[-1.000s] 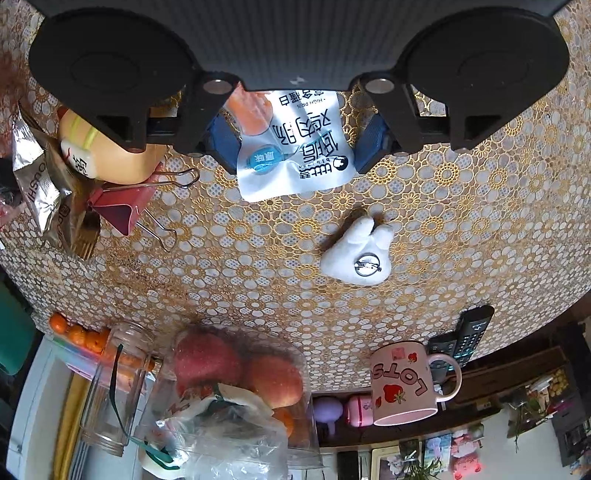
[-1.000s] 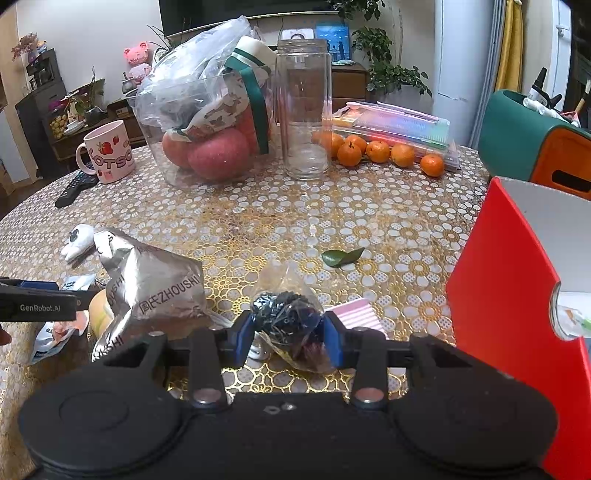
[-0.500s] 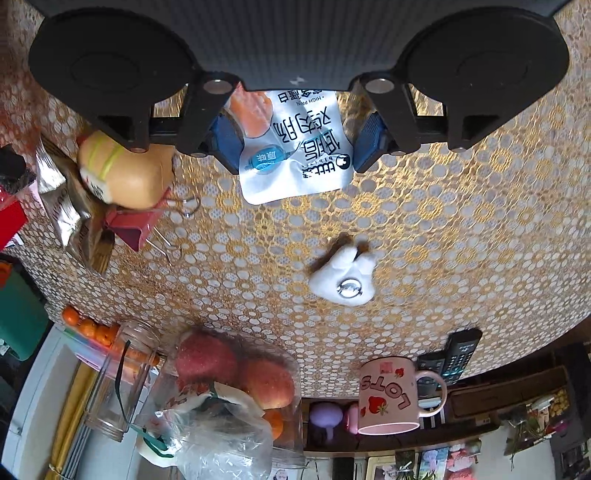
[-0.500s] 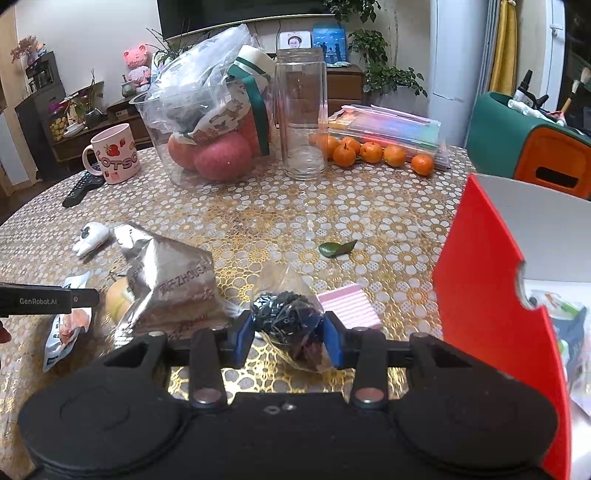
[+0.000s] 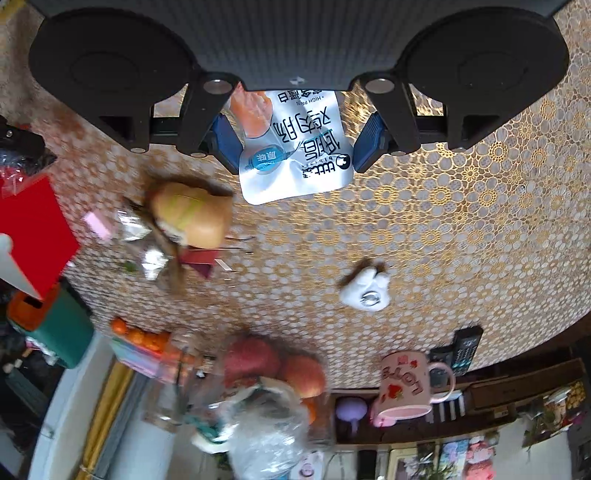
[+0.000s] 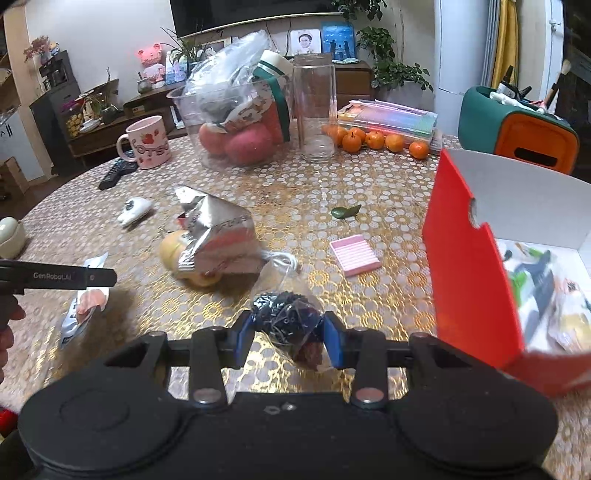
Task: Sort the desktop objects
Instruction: 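Carry the pouch and the black bag over the red shoebox with both tools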
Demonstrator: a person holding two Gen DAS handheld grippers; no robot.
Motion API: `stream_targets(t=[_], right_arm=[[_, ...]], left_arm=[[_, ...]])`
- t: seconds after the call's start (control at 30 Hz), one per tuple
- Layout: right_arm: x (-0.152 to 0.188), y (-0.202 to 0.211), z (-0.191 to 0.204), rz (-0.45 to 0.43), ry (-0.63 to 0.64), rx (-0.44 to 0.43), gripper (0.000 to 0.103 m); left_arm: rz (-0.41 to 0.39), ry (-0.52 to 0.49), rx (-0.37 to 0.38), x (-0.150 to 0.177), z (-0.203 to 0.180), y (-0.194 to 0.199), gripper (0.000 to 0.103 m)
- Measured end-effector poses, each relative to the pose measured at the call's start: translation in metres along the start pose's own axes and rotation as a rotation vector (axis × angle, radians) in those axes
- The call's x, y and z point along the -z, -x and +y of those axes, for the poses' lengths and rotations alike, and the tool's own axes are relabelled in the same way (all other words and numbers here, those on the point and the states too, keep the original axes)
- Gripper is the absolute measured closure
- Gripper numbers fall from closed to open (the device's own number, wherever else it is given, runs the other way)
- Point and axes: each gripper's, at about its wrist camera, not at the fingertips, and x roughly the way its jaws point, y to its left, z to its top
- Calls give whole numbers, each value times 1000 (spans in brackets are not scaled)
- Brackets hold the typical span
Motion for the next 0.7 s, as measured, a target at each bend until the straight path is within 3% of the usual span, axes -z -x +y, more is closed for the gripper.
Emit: stream_targets(t=[0.37,0.7], right_arm=[[7,65,-29,-25,-25,-29,64],[15,114,-74,-84,-54,36,64]], left_arm=[[-38,-95,101,-4,-58,48,39],[-52,-188,190,-13,-125,64,39]])
